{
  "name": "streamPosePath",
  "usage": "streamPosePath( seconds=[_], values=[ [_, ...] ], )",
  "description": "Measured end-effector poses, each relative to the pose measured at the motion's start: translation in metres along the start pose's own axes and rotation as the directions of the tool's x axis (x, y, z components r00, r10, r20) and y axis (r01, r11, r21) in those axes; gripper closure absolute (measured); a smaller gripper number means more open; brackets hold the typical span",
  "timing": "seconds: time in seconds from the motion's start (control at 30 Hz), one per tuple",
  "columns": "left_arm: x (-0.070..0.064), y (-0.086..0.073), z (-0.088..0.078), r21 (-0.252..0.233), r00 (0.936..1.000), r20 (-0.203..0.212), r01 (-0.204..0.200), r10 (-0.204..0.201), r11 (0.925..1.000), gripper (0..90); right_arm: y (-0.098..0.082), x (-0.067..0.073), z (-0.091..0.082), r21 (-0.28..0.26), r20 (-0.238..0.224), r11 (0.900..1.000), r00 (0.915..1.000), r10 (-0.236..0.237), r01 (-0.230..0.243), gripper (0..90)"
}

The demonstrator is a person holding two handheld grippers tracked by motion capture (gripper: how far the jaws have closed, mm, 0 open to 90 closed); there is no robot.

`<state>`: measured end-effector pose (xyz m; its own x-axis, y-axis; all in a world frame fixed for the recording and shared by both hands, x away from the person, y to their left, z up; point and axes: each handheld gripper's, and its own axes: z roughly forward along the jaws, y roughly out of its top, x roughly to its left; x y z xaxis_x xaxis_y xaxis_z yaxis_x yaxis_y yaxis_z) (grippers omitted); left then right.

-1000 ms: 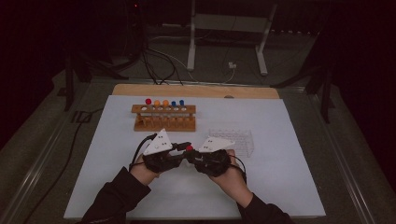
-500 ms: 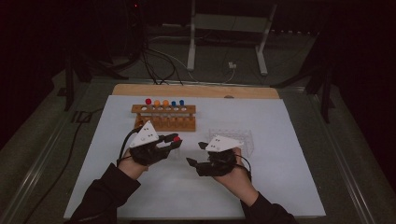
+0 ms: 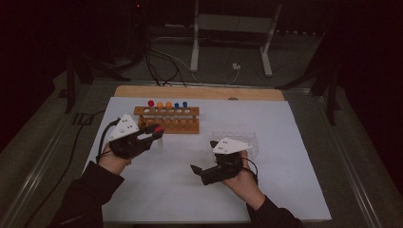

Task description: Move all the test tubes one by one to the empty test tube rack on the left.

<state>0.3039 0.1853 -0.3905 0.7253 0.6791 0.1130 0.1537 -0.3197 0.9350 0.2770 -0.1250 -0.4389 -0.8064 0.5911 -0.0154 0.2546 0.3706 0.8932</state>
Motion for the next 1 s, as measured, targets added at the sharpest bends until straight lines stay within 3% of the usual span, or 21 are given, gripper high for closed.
streamPosePath(
  seconds=[0.2, 0.37, 0.6, 0.73, 0.87, 1.0],
  values=[
    [0.025, 0.008, -0.01, -0.006, 0.9961, -0.087, 0.016, -0.016, 0.9999, 72.1, 0.0, 0.0, -0.003, -0.023, -0.003, 1.0, 1.0, -0.006, 0.006, 0.0],
    [0.043, 0.013, -0.009, -0.037, 0.9887, -0.141, 0.046, -0.051, 0.9983, 72.1, 0.001, 0.0, -0.005, -0.032, 0.005, 0.999, 0.9999, -0.01, 0.01, 0.0],
    [0.064, 0.018, 0.004, -0.05, 0.9746, -0.218, 0.04, -0.05, 0.9979, 72.1, 0.002, 0.001, -0.007, -0.036, -0.005, 0.999, 0.9999, -0.015, 0.014, 0.0],
    [0.077, 0.017, 0.014, -0.074, 0.9648, -0.245, 0.08, -0.096, 0.994, 72.1, 0.002, 0.0, -0.007, -0.036, -0.009, 0.999, 0.9999, -0.014, 0.014, 0.0],
    [0.089, 0.012, 0.028, -0.074, 0.9546, -0.276, 0.094, -0.111, 0.9928, 72.1, 0.002, 0.0, -0.008, -0.038, -0.013, 0.999, 0.9997, -0.019, 0.019, 0.0],
    [0.095, 0.005, 0.038, -0.121, 0.9469, -0.294, 0.099, -0.131, 0.9876, 72.1, 0.002, 0.0, -0.008, -0.033, -0.013, 0.999, 0.9997, -0.021, 0.02, 0.0]
  ],
)
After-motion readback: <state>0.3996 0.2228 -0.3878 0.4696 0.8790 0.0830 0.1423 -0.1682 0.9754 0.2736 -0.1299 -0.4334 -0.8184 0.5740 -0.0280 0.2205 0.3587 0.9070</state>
